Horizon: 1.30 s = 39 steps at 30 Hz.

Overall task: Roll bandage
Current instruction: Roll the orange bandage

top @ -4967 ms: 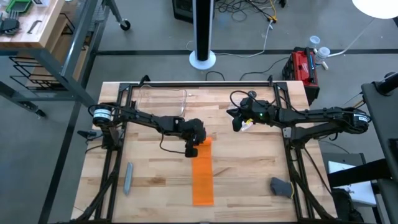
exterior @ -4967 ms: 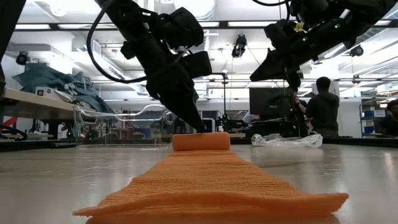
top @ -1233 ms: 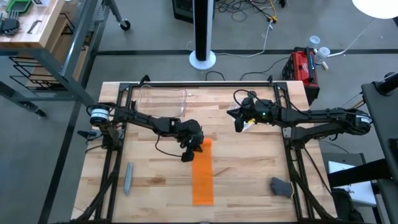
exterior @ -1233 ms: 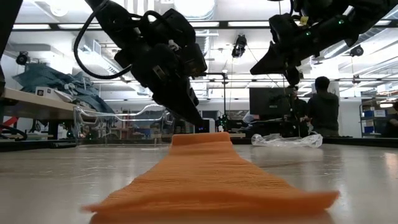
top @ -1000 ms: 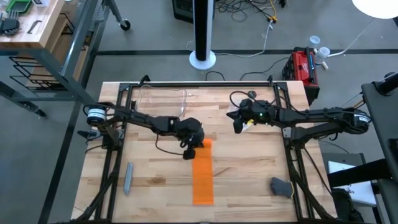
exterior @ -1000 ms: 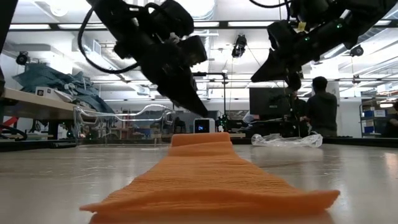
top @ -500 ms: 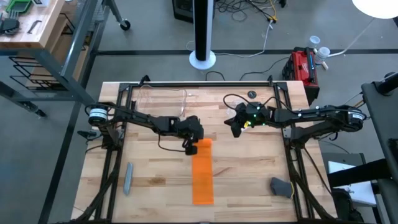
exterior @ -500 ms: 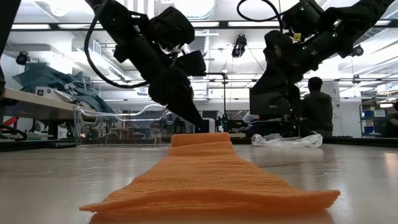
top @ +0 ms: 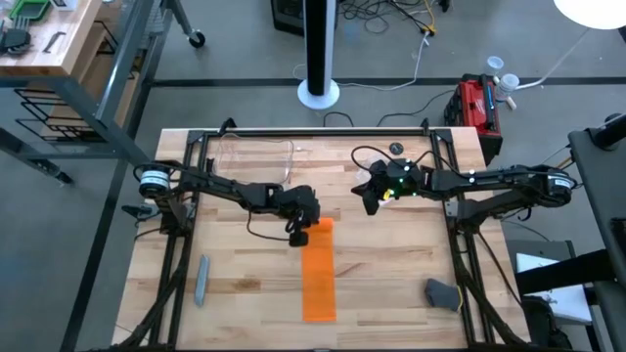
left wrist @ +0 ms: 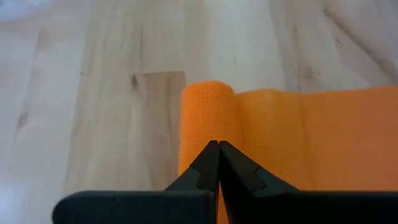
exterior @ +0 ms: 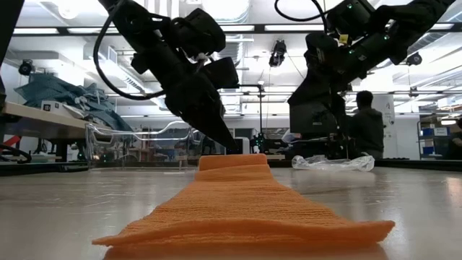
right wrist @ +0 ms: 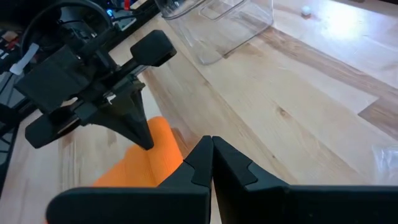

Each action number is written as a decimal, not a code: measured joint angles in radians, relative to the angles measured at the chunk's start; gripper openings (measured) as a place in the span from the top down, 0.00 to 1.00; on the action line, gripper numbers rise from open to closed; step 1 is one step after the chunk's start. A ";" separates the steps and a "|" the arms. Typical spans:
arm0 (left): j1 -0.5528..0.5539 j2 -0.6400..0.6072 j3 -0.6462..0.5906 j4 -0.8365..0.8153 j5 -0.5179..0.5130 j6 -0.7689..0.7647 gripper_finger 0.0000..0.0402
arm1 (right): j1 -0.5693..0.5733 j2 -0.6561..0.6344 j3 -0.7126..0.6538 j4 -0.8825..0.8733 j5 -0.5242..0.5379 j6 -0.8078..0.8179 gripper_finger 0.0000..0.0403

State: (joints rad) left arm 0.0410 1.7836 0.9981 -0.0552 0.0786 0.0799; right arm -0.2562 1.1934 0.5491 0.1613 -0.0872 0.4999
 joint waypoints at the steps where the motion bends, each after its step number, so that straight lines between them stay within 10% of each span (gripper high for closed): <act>1: 0.000 0.000 0.000 -0.001 0.007 -0.001 1.00 | 0.000 0.000 0.000 0.000 0.000 0.000 1.00; 10: 0.000 -0.001 0.000 -0.015 0.105 -0.010 1.00 | 0.000 0.000 0.000 0.000 0.000 -0.003 1.00; 18: 0.002 0.000 0.015 0.000 -0.220 -0.015 1.00 | 0.000 0.000 0.001 0.001 0.009 -0.015 1.00; 39: 0.002 0.039 0.010 -0.002 -0.008 0.005 1.00 | 0.000 0.000 0.001 0.000 0.009 -0.020 1.00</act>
State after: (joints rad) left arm 0.0425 1.8229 1.0077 -0.0570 0.0711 0.0845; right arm -0.2562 1.1931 0.5503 0.1617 -0.0784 0.4800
